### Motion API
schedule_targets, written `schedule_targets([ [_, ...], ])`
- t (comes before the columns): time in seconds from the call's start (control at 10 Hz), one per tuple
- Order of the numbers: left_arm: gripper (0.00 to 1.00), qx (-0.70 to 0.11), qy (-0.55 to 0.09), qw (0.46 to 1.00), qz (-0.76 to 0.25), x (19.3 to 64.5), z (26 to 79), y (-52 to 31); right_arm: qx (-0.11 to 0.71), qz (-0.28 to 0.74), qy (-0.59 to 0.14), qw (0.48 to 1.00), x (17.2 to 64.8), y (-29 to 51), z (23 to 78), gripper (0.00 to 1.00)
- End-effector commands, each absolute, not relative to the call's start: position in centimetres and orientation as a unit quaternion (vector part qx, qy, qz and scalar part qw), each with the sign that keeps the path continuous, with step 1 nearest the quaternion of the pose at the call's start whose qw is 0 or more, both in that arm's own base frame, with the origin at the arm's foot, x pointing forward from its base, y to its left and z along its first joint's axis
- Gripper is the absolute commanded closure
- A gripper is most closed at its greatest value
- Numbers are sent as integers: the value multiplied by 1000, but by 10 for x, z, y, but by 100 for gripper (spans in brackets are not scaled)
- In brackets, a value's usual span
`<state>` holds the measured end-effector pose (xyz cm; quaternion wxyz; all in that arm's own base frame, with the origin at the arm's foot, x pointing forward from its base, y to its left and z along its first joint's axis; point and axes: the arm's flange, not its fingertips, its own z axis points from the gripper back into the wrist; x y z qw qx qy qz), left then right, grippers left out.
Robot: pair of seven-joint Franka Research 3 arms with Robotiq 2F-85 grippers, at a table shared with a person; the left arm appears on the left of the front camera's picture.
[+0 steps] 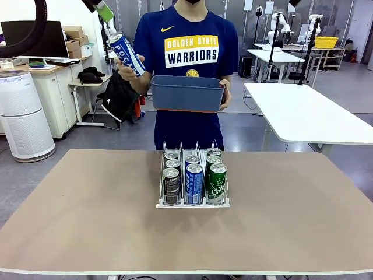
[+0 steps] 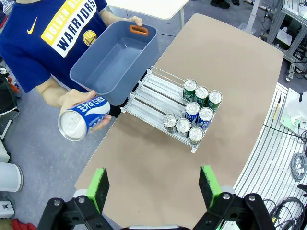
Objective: Fill the beverage cans into the dispenser.
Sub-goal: Pick up the Ionic drink handed by the human.
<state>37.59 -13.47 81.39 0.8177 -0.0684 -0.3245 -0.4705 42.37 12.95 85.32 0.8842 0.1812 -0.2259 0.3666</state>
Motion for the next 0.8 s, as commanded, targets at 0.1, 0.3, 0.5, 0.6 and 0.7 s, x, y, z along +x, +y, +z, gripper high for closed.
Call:
schedule_targets([
  [0.1, 0, -66, -324, 818, -470, 375, 813, -134, 187, 365, -223, 884, 423, 129, 853, 0],
  [0.3, 0, -66, -324, 818, -470, 375, 813, -134, 187, 365, -223, 884, 423, 129, 853, 0],
  [0.5, 0, -70, -300, 821, -480, 376, 814, -128, 187, 365, -223, 884, 423, 129, 853, 0],
  [0.6, 0, -54, -299, 813, -497, 386, 810, -124, 187, 365, -223, 884, 423, 129, 853, 0],
  [0.7, 0, -50, -299, 810, -503, 397, 807, -123, 187, 365, -223, 884, 423, 129, 853, 0],
])
